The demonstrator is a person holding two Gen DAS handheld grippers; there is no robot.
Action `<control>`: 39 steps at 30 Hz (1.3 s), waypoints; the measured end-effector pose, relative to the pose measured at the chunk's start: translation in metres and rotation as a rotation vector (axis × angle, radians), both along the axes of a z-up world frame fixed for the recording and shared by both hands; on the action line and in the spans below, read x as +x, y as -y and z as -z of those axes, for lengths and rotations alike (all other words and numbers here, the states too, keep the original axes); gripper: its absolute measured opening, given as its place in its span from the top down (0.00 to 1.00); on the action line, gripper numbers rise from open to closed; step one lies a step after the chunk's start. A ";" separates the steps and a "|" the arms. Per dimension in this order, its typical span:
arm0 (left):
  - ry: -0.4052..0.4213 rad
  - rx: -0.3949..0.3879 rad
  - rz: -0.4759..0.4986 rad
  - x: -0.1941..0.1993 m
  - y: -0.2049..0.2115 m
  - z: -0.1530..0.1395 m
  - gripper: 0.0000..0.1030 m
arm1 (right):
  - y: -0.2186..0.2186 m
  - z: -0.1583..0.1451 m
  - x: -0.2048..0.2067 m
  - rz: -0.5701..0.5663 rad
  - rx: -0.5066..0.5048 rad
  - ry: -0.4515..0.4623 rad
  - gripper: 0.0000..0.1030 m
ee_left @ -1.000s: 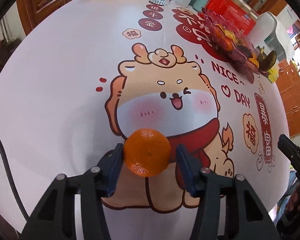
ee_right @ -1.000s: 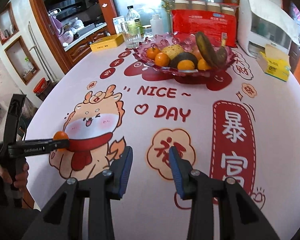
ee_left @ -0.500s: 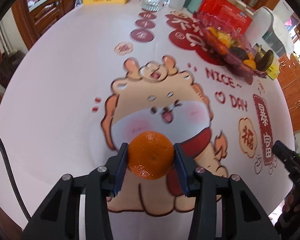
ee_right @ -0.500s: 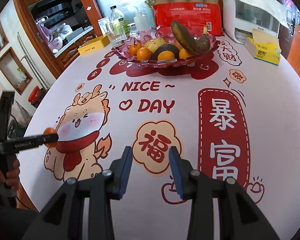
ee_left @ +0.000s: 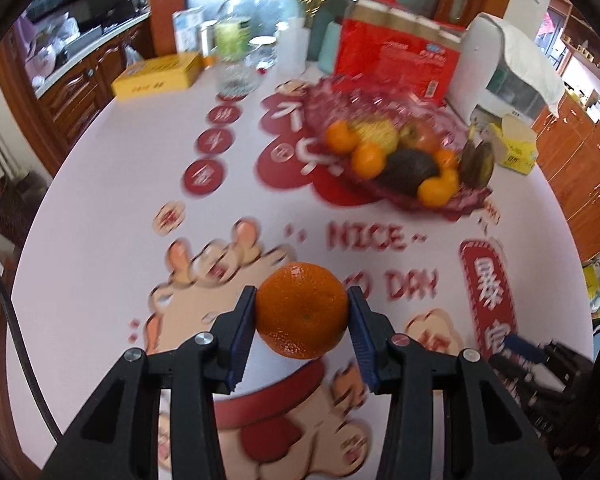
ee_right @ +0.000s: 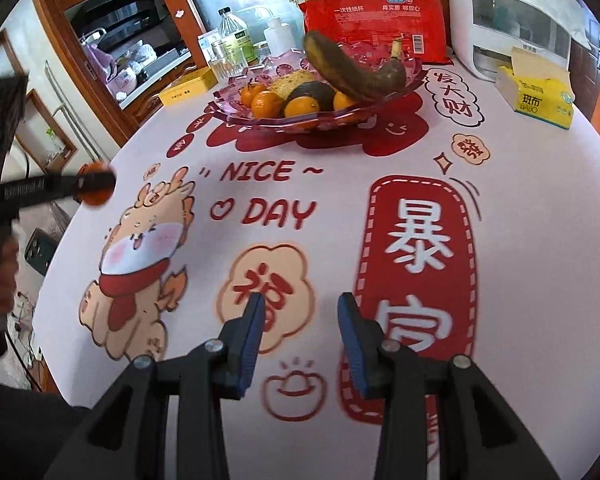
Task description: Organize fruits
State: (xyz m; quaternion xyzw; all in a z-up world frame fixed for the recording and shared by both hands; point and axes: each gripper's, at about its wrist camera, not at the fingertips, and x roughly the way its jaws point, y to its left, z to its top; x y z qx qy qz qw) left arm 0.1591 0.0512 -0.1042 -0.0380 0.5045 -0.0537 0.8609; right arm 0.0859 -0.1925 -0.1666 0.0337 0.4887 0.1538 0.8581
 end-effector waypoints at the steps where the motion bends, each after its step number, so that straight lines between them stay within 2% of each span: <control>1: 0.008 0.003 0.006 0.007 0.008 -0.003 0.58 | 0.004 0.000 0.001 -0.006 -0.005 0.000 0.63; 9: 0.063 0.000 0.038 0.065 0.063 -0.016 0.58 | 0.038 0.008 0.010 -0.040 -0.029 -0.005 0.62; 14: 0.054 0.018 0.049 0.098 0.088 -0.011 0.58 | 0.052 0.012 0.015 -0.048 -0.036 -0.014 0.62; 21: 0.007 0.022 0.022 0.128 0.099 0.006 0.58 | 0.067 0.011 0.030 -0.049 -0.024 -0.002 0.62; 22: 0.011 0.027 0.019 0.130 0.099 0.005 0.55 | 0.069 0.012 0.033 -0.045 -0.019 -0.007 0.61; 23: 0.022 0.032 0.016 0.131 0.098 0.004 0.47 | 0.070 0.014 0.037 -0.039 -0.014 -0.017 0.61; 25: 0.051 0.034 0.004 0.128 0.095 -0.002 0.37 | 0.069 0.016 0.041 -0.040 -0.009 -0.025 0.61; 27: 0.065 0.021 -0.013 0.125 0.087 -0.007 0.36 | 0.066 0.015 0.042 -0.052 -0.002 -0.020 0.61; 30: 0.049 0.005 -0.055 0.114 0.072 -0.009 0.29 | 0.058 0.011 0.039 -0.076 -0.002 -0.011 0.60; 31: 0.040 0.003 -0.069 0.109 0.068 -0.007 0.29 | 0.056 0.010 0.038 -0.081 -0.006 -0.010 0.55; 32: 0.028 0.001 -0.082 0.101 0.063 -0.005 0.29 | 0.053 0.008 0.036 -0.082 -0.011 -0.005 0.42; 34: -0.002 -0.005 -0.103 0.086 0.055 0.000 0.29 | 0.051 0.005 0.033 -0.084 -0.011 0.004 0.31; 39: -0.078 -0.026 -0.134 0.026 0.034 0.013 0.29 | 0.046 -0.007 0.021 -0.069 -0.043 0.015 0.28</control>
